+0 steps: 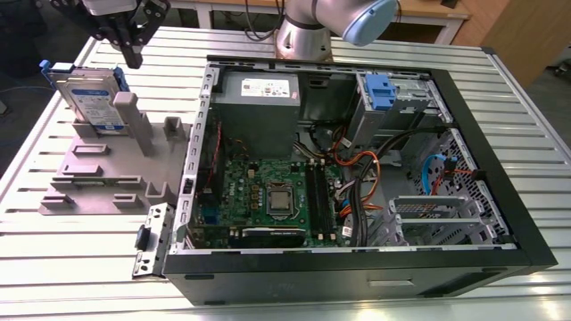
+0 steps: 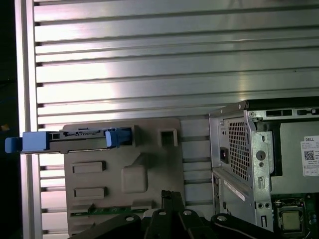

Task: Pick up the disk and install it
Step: 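Reach for the disk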

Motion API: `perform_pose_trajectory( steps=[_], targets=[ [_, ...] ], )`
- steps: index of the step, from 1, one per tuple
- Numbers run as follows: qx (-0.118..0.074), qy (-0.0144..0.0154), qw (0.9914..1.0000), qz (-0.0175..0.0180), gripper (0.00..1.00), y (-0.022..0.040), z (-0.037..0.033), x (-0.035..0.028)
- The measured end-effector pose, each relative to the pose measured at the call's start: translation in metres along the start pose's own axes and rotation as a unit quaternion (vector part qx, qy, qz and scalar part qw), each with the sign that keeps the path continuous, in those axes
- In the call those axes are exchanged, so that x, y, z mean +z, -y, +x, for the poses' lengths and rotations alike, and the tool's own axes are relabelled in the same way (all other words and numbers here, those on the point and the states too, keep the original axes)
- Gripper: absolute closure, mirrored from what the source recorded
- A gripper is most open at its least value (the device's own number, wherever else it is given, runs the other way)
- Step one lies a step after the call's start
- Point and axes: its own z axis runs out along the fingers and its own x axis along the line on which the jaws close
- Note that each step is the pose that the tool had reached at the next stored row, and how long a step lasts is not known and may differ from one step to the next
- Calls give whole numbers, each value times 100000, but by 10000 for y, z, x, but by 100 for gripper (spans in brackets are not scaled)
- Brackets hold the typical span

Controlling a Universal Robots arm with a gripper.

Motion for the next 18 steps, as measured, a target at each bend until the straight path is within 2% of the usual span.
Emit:
perform_pose_trajectory(
  steps=[11,15,18],
  targets=[
    [4,-43,100000,4,89,2,31,8],
    [4,-39,100000,-3,89,-9,83,17],
    [-5,-94,100000,4,89,-36,187,30]
  ],
)
